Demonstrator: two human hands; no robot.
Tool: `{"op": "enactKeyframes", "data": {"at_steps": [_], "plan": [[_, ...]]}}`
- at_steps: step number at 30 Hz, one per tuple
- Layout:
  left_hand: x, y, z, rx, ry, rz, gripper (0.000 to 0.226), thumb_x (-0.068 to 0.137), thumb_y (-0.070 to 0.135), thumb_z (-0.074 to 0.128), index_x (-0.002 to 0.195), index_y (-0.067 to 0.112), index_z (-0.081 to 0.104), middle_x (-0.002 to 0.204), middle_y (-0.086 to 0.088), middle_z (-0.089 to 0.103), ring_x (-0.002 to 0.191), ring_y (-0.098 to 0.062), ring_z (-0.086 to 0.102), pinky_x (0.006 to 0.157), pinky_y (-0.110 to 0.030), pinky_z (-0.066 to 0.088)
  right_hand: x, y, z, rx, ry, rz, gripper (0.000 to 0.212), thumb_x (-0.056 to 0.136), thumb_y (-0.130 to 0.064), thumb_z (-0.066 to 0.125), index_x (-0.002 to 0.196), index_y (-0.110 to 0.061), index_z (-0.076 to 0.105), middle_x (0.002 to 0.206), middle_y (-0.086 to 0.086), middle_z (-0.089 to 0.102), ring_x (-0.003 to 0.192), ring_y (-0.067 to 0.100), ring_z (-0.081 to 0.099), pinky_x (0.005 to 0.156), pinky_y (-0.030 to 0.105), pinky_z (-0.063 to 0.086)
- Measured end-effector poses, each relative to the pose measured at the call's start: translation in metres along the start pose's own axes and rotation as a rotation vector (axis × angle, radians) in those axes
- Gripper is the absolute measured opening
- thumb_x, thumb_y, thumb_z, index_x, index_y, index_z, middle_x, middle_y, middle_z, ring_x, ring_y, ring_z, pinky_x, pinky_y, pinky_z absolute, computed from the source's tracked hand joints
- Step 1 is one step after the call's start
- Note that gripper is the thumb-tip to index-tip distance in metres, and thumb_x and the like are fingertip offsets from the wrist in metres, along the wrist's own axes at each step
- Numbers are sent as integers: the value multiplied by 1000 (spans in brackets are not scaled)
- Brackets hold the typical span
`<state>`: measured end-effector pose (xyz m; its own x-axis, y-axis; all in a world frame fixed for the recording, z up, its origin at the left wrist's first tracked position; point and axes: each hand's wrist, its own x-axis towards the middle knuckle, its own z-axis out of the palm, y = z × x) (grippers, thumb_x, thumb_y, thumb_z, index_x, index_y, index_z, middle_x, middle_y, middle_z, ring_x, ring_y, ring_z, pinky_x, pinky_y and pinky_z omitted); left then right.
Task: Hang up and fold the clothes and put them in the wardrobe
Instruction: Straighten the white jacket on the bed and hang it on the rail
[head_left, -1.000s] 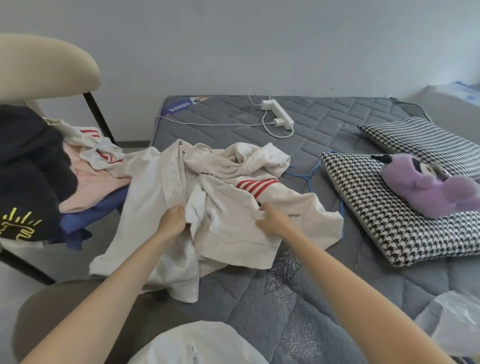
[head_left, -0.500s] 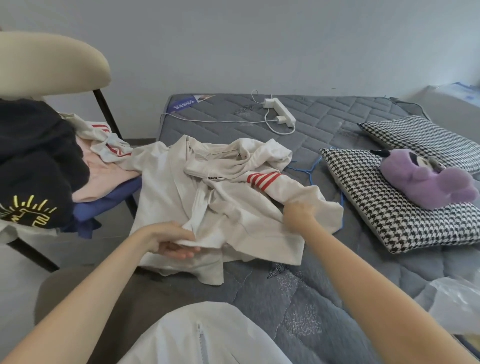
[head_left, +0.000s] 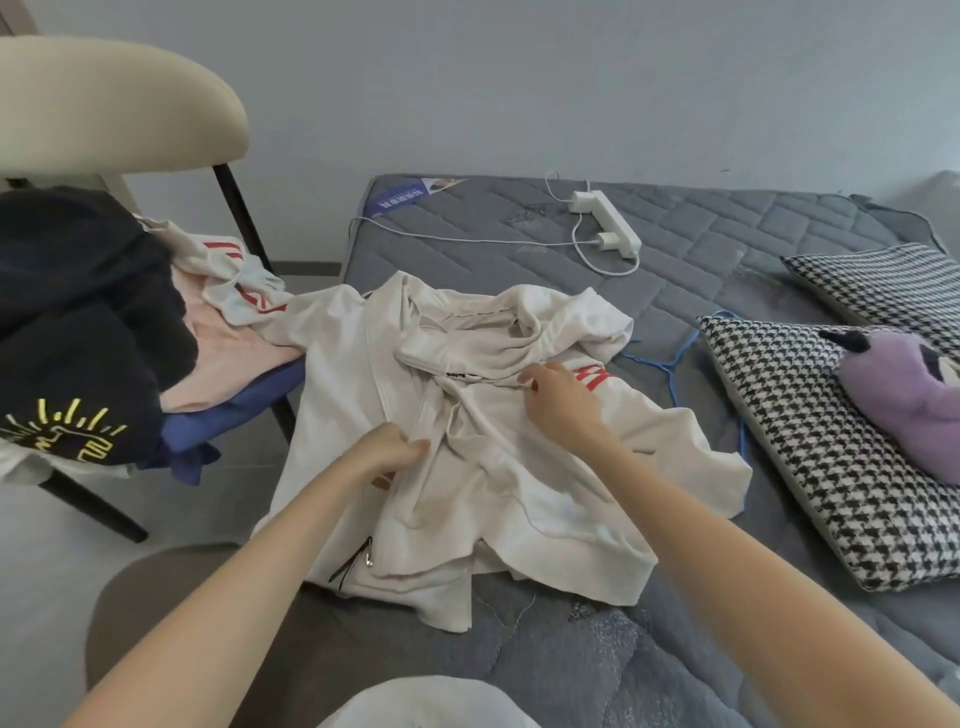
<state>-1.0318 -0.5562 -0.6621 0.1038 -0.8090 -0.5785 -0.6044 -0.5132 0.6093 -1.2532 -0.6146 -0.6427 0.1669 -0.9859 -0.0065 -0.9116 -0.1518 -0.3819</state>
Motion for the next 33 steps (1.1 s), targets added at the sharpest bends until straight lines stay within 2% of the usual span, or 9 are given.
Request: {"op": "enactKeyframes", "data": {"at_steps": [3,6,8,15,18,23,28,30,33], "plan": [[24,3,3,-35,51,19,29,92,29,50,69,13,41,66,-3,42,58,-20,44,57,-27,37,34,-4,10,-15,3,-64,43,91,-4,41,128,-20,55,133,4,51,110,30,56,78,36,46],[44,3,4,-14,99,25,24,93,35,52,96,12,50,91,-4,54,84,-23,56,69,-28,42,67,-2,19,-100,-41,-92,52,88,0,42,134,-25,50,138,1,49,113,30,57,77,35,44],[56,4,4,-16,174,29,40,93,38,54,120,9,50,115,-6,58,109,-25,56,86,-31,45,83,0,26,-200,-109,-110,55,84,-1,51,133,-26,49,137,0,49,111,32,57,76,34,42],[90,7,-4,-81,192,38,27,89,36,62,106,16,55,93,5,55,95,-18,55,77,-26,41,118,2,38,-456,-187,-239,26,93,-12,50,112,-15,66,115,4,61,101,29,62,73,33,43],[95,3,-7,-114,164,38,17,89,32,62,89,18,52,80,6,54,81,-17,54,66,-27,41,124,2,25,-342,-169,-197,22,95,-12,45,105,-9,64,106,10,62,96,33,61,71,34,44],[97,5,-14,-93,117,27,19,88,25,59,79,17,44,78,2,53,71,-17,50,59,-28,35,148,-7,-18,275,152,55,18,98,-12,41,92,-6,57,80,12,65,68,31,65,68,43,53],[99,7,-19,-91,40,-7,19,89,19,54,79,16,38,76,-1,47,64,-16,42,54,-27,31,206,-22,-59,522,376,257,22,98,-15,41,108,-3,55,112,16,63,103,32,57,92,38,43],[99,8,-21,-122,-11,-34,21,89,15,53,78,16,35,73,-2,43,60,-16,40,46,-23,34,220,-29,-63,505,296,190,29,97,-6,37,122,-1,50,129,16,52,118,28,48,96,27,33],[95,10,-27,-244,-135,-112,19,89,7,53,83,14,36,77,-6,44,60,-17,45,46,-27,49,220,-36,-54,403,117,11,51,93,7,35,143,-1,30,156,16,17,145,26,18,111,25,16]]}}
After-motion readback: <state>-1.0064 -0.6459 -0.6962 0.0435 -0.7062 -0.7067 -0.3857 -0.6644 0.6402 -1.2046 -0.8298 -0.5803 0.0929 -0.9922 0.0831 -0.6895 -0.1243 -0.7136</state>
